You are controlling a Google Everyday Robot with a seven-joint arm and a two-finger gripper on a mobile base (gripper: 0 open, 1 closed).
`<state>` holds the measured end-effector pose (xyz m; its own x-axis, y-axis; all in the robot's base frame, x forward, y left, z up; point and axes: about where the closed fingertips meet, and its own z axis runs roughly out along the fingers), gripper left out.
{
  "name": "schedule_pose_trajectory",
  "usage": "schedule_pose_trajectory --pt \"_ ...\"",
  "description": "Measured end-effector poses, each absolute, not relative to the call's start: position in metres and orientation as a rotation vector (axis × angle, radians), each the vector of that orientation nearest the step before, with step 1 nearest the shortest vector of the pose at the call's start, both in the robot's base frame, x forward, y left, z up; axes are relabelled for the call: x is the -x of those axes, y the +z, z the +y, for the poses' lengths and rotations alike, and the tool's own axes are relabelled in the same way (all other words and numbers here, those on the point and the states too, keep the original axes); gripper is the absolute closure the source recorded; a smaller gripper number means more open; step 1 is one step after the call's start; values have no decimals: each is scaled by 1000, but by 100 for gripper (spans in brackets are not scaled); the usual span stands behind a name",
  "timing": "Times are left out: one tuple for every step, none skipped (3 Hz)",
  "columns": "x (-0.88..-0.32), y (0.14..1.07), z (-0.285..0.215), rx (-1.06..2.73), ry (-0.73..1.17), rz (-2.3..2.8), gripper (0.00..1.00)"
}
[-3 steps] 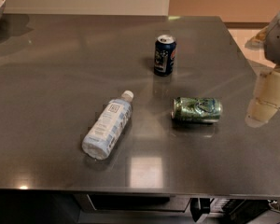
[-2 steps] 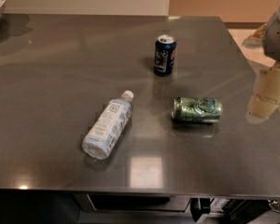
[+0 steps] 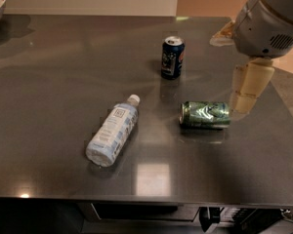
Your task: Pick blue plastic bottle
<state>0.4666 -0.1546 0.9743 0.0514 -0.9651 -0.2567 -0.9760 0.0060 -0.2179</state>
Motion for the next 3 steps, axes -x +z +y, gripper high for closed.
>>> schedule_pose_trajectory --pt "-469 969 -117 2111 81 1808 0" --pt "-466 960 -75 2225 124 1655 0" --pt "-465 946 -36 2339 156 1529 0"
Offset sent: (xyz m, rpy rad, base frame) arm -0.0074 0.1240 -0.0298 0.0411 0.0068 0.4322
